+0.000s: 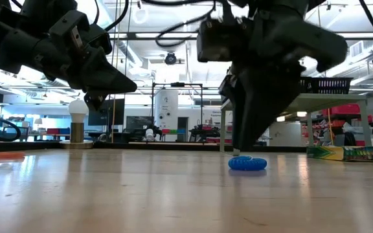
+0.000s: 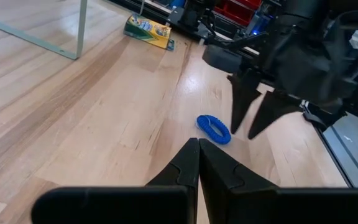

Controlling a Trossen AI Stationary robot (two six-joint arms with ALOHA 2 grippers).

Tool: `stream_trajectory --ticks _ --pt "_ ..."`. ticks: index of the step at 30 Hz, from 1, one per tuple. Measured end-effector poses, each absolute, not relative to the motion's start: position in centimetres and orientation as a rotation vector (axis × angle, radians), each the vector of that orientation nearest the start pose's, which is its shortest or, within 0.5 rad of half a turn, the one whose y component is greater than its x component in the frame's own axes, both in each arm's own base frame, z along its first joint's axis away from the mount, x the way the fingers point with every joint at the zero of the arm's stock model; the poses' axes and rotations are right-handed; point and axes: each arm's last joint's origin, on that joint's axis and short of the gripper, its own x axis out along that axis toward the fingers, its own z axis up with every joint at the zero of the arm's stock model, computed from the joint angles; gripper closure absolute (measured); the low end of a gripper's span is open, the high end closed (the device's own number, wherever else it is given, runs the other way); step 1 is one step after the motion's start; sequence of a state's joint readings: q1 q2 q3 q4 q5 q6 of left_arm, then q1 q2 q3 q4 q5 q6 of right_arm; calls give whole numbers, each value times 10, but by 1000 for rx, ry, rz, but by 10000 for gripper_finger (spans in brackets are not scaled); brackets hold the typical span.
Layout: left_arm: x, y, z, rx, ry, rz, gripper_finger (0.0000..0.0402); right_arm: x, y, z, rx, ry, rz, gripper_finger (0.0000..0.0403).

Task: Pick & Place Office Desk Supplies
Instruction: Put the blue spring keychain into the right black basket on the shelf

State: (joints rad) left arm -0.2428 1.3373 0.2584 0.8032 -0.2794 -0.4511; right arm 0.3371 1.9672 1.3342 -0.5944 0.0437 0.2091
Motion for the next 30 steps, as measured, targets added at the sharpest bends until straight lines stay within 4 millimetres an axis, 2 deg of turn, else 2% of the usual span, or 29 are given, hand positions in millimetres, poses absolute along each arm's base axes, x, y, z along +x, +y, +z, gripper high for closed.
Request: stream_trajectory --ticks 11,14,18,21,25,30 --pt "215 -45 145 -369 269 100 389 364 126 138 -69 1328 110 278" --pt "215 -45 145 -369 270 99 389 364 126 137 -46 1331 86 306" --pt "215 -45 145 -369 269 100 389 364 124 141 28 1335 26 365" --pt "215 -45 145 -367 269 99 389 361 120 154 69 1311 -20 391" --pt "215 -45 145 -353 270 98 389 356 111 185 125 1244 -52 382" --pt "215 -45 145 -354 269 97 389 333 87 242 236 1157 -116 387"
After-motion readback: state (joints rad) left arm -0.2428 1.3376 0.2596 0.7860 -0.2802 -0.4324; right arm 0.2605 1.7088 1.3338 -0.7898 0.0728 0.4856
